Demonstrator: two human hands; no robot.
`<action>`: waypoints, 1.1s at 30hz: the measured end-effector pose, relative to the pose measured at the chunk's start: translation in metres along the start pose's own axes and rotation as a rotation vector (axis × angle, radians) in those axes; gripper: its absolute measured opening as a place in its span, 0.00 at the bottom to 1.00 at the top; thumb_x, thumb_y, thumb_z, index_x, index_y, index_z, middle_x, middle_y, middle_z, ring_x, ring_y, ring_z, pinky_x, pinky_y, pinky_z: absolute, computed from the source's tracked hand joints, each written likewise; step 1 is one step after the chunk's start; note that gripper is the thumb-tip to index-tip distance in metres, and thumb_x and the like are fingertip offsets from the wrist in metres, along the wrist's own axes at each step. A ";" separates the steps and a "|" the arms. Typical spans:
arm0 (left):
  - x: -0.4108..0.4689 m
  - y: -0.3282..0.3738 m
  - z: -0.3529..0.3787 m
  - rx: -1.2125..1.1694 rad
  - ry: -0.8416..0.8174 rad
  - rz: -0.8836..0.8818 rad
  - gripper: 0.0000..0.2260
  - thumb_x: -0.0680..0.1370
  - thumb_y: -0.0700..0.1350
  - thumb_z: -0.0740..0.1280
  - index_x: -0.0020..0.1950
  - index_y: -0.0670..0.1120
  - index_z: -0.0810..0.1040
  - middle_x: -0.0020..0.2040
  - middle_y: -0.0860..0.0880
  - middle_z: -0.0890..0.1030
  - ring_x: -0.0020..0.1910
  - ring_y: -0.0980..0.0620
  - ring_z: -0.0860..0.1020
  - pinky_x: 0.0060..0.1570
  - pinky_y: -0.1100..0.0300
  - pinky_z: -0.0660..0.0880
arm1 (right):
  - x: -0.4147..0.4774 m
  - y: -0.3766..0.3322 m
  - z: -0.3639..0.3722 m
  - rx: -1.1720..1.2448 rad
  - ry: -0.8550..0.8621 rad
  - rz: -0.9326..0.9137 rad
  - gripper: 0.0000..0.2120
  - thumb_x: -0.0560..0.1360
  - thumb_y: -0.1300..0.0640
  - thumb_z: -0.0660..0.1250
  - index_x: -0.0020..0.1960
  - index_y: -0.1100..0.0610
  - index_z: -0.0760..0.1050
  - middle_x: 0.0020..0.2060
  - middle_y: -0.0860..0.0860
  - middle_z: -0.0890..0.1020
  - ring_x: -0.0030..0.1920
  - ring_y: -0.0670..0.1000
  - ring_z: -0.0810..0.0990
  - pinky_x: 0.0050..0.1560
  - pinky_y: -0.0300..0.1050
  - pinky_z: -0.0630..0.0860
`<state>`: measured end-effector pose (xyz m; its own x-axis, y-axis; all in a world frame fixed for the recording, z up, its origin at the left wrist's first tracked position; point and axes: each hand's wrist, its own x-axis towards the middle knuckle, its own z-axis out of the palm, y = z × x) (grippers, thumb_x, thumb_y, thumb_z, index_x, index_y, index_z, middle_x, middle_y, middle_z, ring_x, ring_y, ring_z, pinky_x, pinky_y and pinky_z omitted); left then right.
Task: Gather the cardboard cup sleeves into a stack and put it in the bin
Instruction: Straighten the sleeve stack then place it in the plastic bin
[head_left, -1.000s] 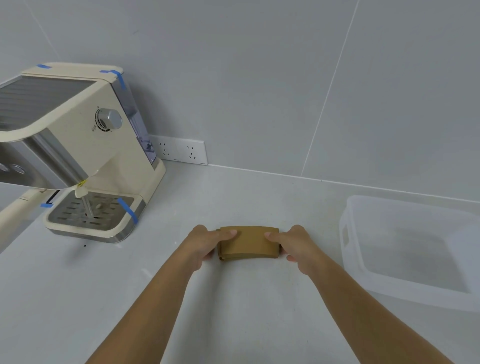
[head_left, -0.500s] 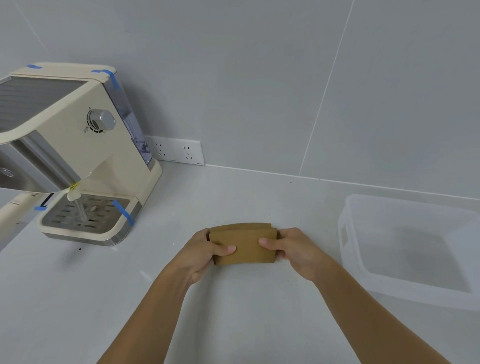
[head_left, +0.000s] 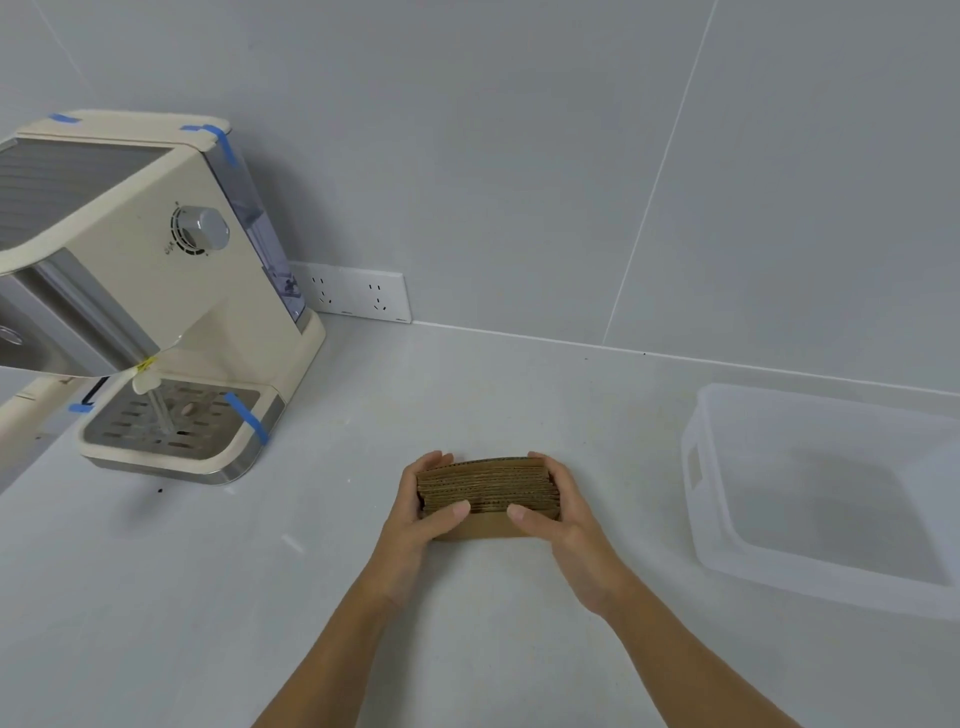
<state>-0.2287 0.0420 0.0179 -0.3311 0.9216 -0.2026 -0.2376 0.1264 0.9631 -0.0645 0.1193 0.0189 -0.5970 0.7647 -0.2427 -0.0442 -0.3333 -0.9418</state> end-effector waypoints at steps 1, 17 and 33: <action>0.000 -0.001 0.002 -0.021 0.013 0.000 0.27 0.68 0.48 0.68 0.66 0.54 0.67 0.65 0.57 0.73 0.62 0.58 0.72 0.59 0.59 0.70 | 0.001 0.002 0.003 0.062 0.019 0.005 0.32 0.63 0.51 0.74 0.65 0.45 0.67 0.55 0.42 0.80 0.58 0.43 0.77 0.55 0.41 0.72; 0.001 0.005 0.033 -0.011 0.511 0.183 0.06 0.76 0.42 0.66 0.39 0.49 0.79 0.39 0.54 0.82 0.37 0.64 0.77 0.36 0.75 0.70 | 0.004 0.001 0.034 -0.031 0.439 -0.283 0.05 0.73 0.59 0.66 0.40 0.51 0.78 0.37 0.42 0.81 0.41 0.41 0.77 0.40 0.28 0.71; -0.001 -0.001 0.032 0.031 0.451 0.159 0.13 0.80 0.44 0.58 0.43 0.51 0.81 0.39 0.57 0.84 0.41 0.62 0.78 0.39 0.74 0.72 | 0.005 0.010 0.036 0.055 0.515 -0.308 0.07 0.74 0.60 0.66 0.43 0.48 0.79 0.42 0.45 0.83 0.44 0.40 0.79 0.43 0.28 0.73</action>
<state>-0.1986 0.0532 0.0225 -0.7262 0.6797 -0.1028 -0.1269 0.0145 0.9918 -0.0967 0.1001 0.0161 -0.0858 0.9948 -0.0547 -0.2027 -0.0712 -0.9766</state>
